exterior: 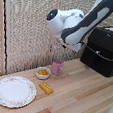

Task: Extend the gripper towards the air fryer handle. Grasp the air fryer handle and pull it to open the air fryer. Release the air fryer handle and move the gripper to the bread. Grasp the bread with the gripper and move it to the air fryer basket. Release the bread inside the air fryer and retract the gripper.

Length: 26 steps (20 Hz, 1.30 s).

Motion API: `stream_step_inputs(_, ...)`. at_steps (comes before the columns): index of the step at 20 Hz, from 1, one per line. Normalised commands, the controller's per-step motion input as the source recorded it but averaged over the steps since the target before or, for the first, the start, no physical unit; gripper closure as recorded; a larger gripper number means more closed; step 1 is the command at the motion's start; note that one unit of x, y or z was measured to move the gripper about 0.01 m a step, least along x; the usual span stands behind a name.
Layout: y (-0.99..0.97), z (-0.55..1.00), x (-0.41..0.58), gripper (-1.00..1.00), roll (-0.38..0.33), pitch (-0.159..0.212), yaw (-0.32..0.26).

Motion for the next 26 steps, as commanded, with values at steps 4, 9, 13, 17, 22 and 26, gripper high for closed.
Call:
stream_step_inputs(4,-0.56,-0.2,0.023,-1.0,-0.061,-0.024,-0.005)
stream_step_inputs(9,-0.57,-0.21,0.003,-1.0,-0.079,-0.016,0.015)
stream_step_inputs(13,-0.62,-0.08,0.013,-1.0,-0.124,-0.03,0.036)
stream_step_inputs(17,-0.62,-0.02,0.001,-1.0,-0.174,-0.03,0.059)
stream_step_inputs(22,-0.59,-0.1,0.0,-1.0,-0.186,-0.011,0.084)
stream_step_inputs(26,-0.61,-0.17,-0.003,-1.0,-0.153,-0.001,0.11)
